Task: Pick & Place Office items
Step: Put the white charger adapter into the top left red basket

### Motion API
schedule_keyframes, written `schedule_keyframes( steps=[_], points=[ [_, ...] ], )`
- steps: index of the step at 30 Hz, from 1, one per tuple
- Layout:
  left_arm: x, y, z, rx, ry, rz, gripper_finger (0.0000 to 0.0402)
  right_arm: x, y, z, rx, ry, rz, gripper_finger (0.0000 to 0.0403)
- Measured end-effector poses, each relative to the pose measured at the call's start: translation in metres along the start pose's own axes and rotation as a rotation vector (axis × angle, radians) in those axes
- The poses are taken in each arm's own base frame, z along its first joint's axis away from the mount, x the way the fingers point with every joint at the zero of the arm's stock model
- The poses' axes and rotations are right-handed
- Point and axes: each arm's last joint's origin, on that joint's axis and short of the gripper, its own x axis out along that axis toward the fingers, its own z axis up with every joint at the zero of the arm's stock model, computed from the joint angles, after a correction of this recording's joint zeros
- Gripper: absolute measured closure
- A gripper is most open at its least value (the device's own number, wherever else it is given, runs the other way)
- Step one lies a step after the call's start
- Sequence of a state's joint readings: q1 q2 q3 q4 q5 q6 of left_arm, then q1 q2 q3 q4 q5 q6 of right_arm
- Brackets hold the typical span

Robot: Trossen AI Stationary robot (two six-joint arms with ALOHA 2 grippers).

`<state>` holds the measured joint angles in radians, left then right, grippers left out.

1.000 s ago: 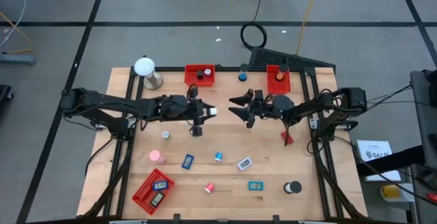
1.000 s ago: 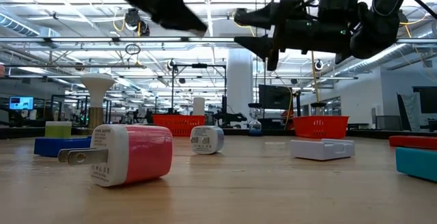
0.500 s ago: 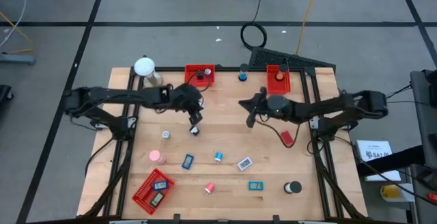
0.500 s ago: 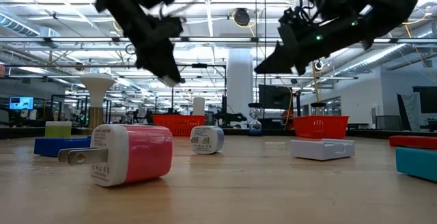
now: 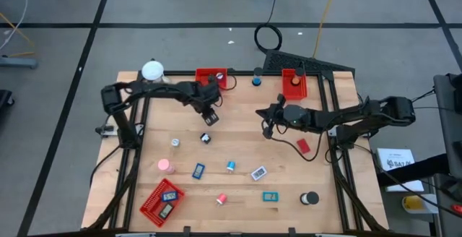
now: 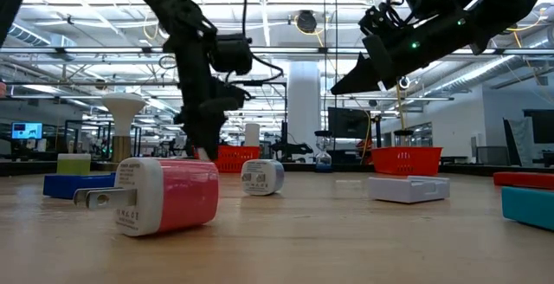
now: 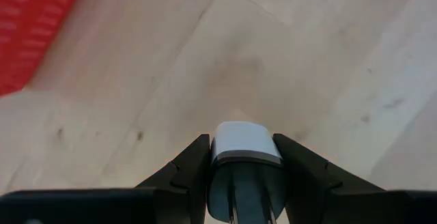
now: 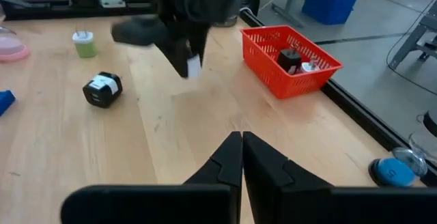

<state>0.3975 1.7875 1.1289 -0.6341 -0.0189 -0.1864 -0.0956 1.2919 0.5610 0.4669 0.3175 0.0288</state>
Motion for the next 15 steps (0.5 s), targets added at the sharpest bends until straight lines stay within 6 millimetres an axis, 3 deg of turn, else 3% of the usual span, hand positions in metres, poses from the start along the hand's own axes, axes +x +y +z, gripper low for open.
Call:
schedule_keyframes(
  steps=[10, 15],
  points=[
    [0.027, -0.001, 0.009, -0.010, 0.078, 0.013, 0.0250, 0.000, 0.000, 0.000, -0.011, -0.004, 0.002, 0.0402],
    [0.027, -0.003, 0.010, 0.003, 0.066, 0.010, 0.0246, -0.001, 0.003, 0.001, -0.021, -0.015, 0.012, 0.0402]
  ],
)
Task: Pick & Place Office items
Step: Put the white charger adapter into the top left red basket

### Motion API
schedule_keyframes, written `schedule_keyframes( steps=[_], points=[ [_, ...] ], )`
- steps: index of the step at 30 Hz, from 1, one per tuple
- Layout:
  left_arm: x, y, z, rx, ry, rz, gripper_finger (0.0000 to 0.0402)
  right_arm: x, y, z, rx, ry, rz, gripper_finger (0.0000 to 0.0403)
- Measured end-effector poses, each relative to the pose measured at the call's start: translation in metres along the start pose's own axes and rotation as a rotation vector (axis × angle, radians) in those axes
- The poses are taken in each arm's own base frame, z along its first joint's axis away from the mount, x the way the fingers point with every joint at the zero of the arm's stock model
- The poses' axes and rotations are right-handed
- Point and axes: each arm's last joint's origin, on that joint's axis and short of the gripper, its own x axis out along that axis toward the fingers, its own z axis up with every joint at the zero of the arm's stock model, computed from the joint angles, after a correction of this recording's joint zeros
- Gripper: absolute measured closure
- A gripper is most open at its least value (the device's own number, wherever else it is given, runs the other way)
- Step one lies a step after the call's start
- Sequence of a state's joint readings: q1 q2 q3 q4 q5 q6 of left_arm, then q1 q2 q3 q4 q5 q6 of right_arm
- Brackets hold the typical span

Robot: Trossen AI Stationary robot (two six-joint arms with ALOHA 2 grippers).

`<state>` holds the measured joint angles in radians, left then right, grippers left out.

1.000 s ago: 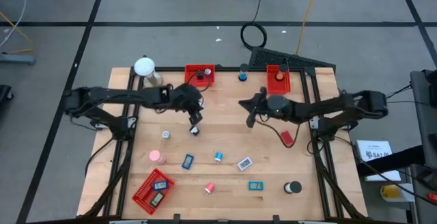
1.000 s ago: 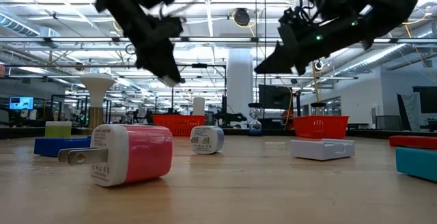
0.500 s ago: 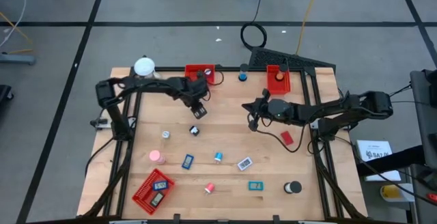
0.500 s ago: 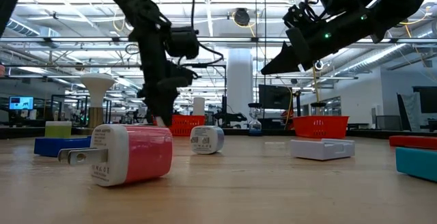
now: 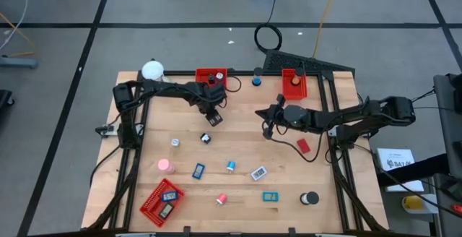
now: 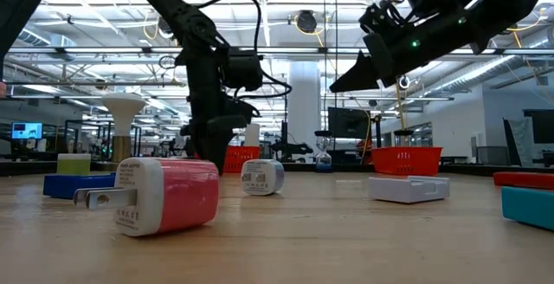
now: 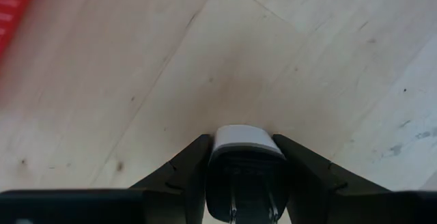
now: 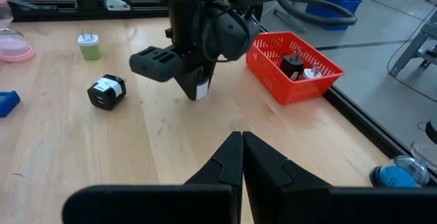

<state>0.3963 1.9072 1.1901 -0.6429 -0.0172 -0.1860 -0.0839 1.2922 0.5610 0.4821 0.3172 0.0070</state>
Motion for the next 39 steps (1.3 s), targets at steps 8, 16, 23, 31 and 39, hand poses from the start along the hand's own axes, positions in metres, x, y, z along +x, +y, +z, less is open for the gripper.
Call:
schedule_keyframes(
  steps=[8, 16, 23, 31, 39],
  points=[
    [-0.002, -0.001, -0.001, 0.006, 0.004, 0.001, 0.0211, 0.000, 0.000, 0.001, 0.001, -0.007, 0.002, 0.0403],
    [-0.002, -0.001, -0.004, 0.035, 0.031, 0.006, 0.0156, 0.000, 0.001, 0.002, 0.006, -0.016, 0.007, 0.0403],
    [-0.009, 0.000, -0.008, 0.127, 0.052, -0.001, 0.0125, 0.000, 0.001, 0.001, 0.008, -0.015, 0.007, 0.0402],
    [-0.033, 0.006, -0.005, 0.127, -0.028, -0.014, 0.0130, 0.000, 0.001, 0.001, 0.010, -0.014, 0.008, 0.0402],
    [-0.029, 0.007, -0.003, 0.132, -0.032, -0.047, 0.0164, 0.000, 0.001, 0.001, 0.005, -0.007, 0.011, 0.0399]
  ],
)
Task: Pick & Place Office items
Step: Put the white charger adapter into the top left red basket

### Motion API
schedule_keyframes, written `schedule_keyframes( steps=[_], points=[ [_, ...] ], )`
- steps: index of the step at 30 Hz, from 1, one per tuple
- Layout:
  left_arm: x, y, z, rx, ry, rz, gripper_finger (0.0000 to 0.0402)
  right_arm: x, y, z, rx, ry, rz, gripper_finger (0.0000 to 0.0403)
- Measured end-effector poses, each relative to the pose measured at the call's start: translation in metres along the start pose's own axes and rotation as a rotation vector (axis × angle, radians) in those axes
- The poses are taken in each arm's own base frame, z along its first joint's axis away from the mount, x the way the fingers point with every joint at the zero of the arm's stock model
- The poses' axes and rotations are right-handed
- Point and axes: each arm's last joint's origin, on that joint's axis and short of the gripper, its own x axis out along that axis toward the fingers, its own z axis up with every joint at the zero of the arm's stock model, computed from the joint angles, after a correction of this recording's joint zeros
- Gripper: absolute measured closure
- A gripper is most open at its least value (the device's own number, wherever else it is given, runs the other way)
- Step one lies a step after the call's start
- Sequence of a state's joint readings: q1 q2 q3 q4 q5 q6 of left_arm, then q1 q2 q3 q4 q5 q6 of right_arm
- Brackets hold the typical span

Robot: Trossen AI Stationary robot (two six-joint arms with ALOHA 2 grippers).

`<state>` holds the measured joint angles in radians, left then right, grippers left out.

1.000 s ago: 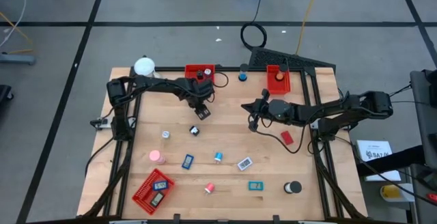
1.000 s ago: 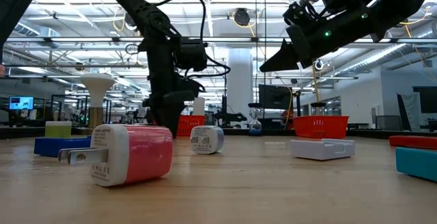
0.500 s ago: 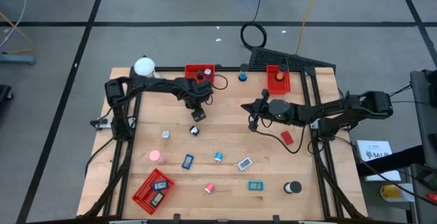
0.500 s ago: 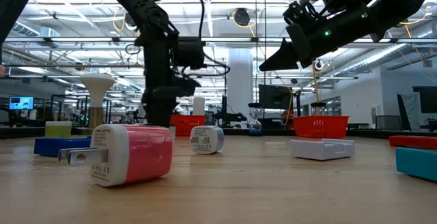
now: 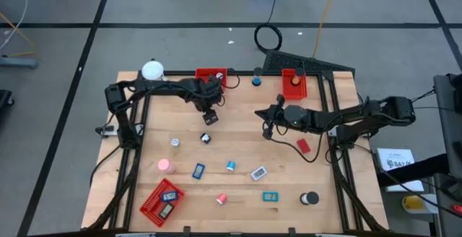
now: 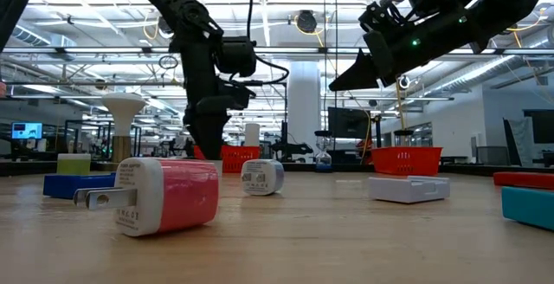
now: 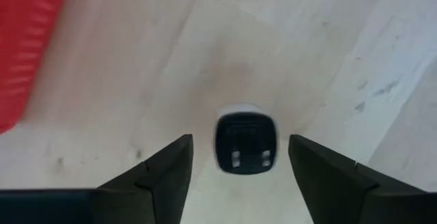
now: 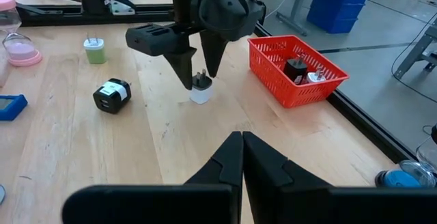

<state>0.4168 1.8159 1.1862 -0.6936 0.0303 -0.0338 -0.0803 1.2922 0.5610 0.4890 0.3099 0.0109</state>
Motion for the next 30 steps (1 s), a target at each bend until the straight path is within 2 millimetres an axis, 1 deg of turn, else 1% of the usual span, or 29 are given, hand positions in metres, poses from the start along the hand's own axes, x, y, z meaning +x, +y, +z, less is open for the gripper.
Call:
schedule_keyframes(
  steps=[5, 9, 12, 19, 27, 30],
  points=[
    [-0.0005, 0.0031, 0.0012, -0.005, -0.012, 0.007, 0.0187, 0.0000, 0.0000, -0.0001, -0.004, 0.001, 0.000, 0.0399],
    [0.0032, 0.0036, -0.0002, -0.006, -0.024, -0.002, 0.0208, 0.0000, 0.0000, -0.0003, -0.010, 0.003, 0.000, 0.0399],
    [0.0035, 0.0034, -0.0003, -0.006, -0.024, -0.003, 0.0214, 0.0000, 0.0000, -0.0002, -0.016, 0.002, 0.000, 0.0399],
    [0.0035, 0.0035, -0.0004, -0.007, -0.023, -0.003, 0.0206, 0.0001, 0.0000, -0.0002, -0.017, 0.002, 0.000, 0.0399],
    [0.0035, 0.0039, -0.0004, -0.023, -0.023, -0.001, 0.0173, 0.0000, 0.0000, -0.0001, -0.024, 0.001, 0.000, 0.0399],
    [0.0063, 0.0045, 0.0003, -0.025, -0.023, -0.003, 0.0168, 0.0000, 0.0000, -0.0001, -0.024, 0.001, 0.000, 0.0399]
  ],
)
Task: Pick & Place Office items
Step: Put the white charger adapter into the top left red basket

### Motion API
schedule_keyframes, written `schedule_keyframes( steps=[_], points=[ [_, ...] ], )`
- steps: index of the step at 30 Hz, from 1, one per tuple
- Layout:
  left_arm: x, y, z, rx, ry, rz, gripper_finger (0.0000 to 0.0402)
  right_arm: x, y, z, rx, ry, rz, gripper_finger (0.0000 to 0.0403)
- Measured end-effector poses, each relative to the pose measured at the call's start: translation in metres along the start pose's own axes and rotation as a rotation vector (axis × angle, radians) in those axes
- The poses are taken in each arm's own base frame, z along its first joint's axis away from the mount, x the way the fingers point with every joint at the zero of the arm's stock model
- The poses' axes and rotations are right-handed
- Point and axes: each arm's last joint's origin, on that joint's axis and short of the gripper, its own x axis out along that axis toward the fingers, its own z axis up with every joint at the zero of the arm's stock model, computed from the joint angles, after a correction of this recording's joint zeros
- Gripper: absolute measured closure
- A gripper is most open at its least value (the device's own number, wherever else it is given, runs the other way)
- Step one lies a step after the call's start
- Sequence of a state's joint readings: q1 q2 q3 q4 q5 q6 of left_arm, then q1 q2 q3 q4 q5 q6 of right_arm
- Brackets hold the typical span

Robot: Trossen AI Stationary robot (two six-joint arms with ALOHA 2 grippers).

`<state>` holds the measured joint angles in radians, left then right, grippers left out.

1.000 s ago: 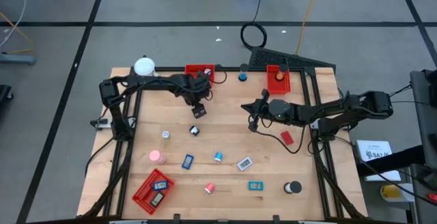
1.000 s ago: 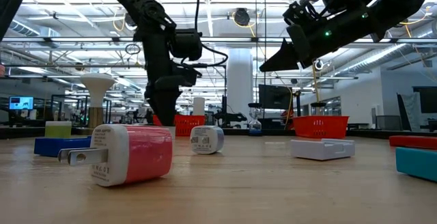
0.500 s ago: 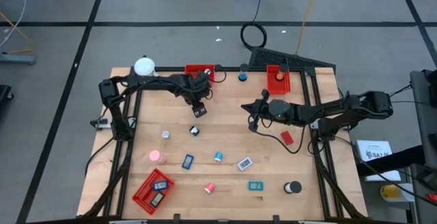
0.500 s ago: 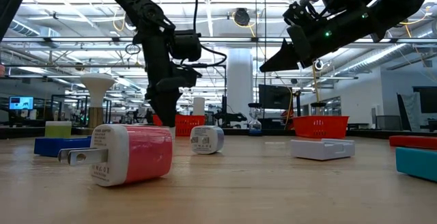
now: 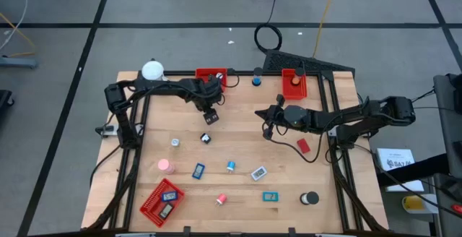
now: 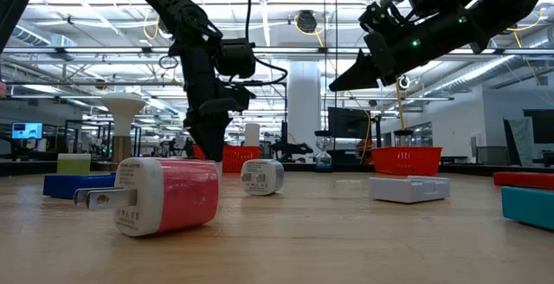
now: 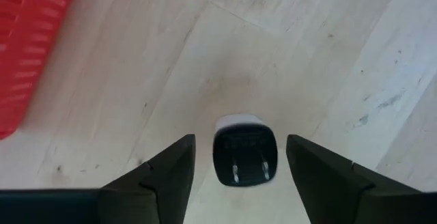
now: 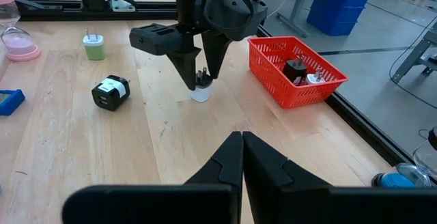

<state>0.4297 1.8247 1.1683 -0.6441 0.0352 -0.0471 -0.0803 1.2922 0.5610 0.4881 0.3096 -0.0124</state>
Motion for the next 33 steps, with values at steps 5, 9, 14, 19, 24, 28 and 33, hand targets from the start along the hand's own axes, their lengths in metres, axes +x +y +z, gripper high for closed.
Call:
schedule_keyframes(
  steps=[5, 9, 14, 19, 24, 28, 33],
  points=[
    [0.009, 0.001, -0.001, -0.003, 0.024, -0.004, 0.0182, 0.000, 0.000, 0.000, 0.000, 0.000, 0.000, 0.0399],
    [0.008, 0.003, 0.000, -0.017, 0.011, 0.009, 0.0210, 0.000, 0.000, 0.000, 0.000, 0.000, 0.000, 0.0399],
    [0.008, 0.004, -0.001, -0.018, 0.025, 0.006, 0.0260, 0.000, 0.000, 0.000, -0.003, 0.000, -0.001, 0.0399],
    [-0.010, 0.012, 0.009, -0.030, 0.026, 0.026, 0.0267, 0.000, 0.000, 0.000, -0.003, 0.000, -0.001, 0.0399],
    [-0.054, 0.042, 0.037, -0.101, -0.089, 0.121, 0.0261, 0.000, 0.001, 0.001, -0.003, -0.006, 0.003, 0.0399],
    [-0.078, 0.075, 0.050, -0.152, -0.167, 0.173, 0.0261, 0.000, 0.002, 0.001, -0.003, -0.009, 0.007, 0.0399],
    [-0.076, 0.103, 0.043, -0.106, -0.144, 0.186, 0.0263, -0.001, 0.002, 0.001, -0.011, -0.009, 0.009, 0.0399]
  ],
)
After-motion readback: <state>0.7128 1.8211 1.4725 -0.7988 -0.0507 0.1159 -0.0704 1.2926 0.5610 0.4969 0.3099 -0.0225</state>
